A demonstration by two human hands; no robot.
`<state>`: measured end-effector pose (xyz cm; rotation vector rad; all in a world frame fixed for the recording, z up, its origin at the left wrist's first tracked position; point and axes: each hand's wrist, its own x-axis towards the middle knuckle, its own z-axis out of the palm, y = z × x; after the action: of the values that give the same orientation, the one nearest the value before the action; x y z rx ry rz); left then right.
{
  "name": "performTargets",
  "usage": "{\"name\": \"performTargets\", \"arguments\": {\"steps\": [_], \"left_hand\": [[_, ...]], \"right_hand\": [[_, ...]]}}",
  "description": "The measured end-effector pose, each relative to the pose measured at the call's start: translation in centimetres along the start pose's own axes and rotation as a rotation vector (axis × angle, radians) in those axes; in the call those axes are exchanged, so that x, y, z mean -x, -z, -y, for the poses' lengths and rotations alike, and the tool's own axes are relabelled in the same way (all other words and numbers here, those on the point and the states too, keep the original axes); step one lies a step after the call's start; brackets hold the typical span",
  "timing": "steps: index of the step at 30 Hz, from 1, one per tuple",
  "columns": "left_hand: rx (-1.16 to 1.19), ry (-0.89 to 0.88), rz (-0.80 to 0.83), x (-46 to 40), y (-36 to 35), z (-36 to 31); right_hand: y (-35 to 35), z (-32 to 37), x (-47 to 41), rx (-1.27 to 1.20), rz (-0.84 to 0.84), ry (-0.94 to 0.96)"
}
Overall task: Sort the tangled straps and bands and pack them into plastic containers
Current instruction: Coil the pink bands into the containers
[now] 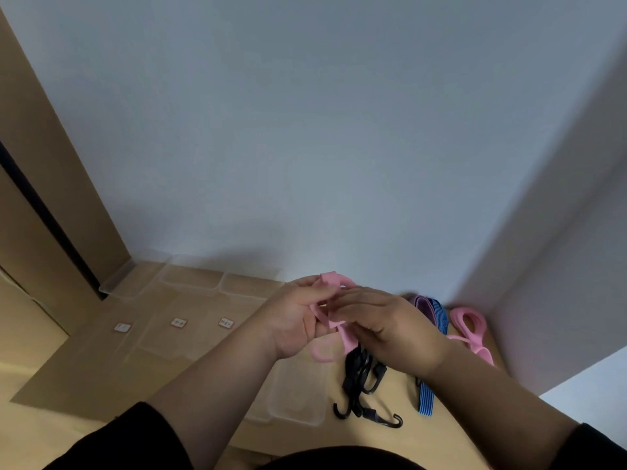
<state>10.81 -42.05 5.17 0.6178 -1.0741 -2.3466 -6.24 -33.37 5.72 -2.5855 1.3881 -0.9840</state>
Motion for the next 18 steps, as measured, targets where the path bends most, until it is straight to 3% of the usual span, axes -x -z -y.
{"name": "performTargets", "arguments": {"steps": [3,9,14,16,18], "left_hand": [[-0.099,-0.054,-0.062,-0.4,-0.2,0.3],[-0.154,-0.063,-0.073,-0.8,0.1,-0.3],[-0.231,-0.075,-0.019,-0.5,-0.2,-0.5],[-0.265,-0.065,-0.028,-0.3,-0.4,-0.4],[-0.361,-0.071,-0.051,-0.4,-0.4,-0.1]], "right_hand": [[-0.2,0.0,0.4,0.04,0.035,0.038],[-1.1,-0.2,1.8,-0.074,-0.151,-0.058],[-1.3,0.1,2.0,-0.065,-0.207,-0.042],[-0.8,0.5,1.9,-0.084,-0.283,-0.105],[0.0,1.1,1.3,-0.114,-0.356,-0.285]]}}
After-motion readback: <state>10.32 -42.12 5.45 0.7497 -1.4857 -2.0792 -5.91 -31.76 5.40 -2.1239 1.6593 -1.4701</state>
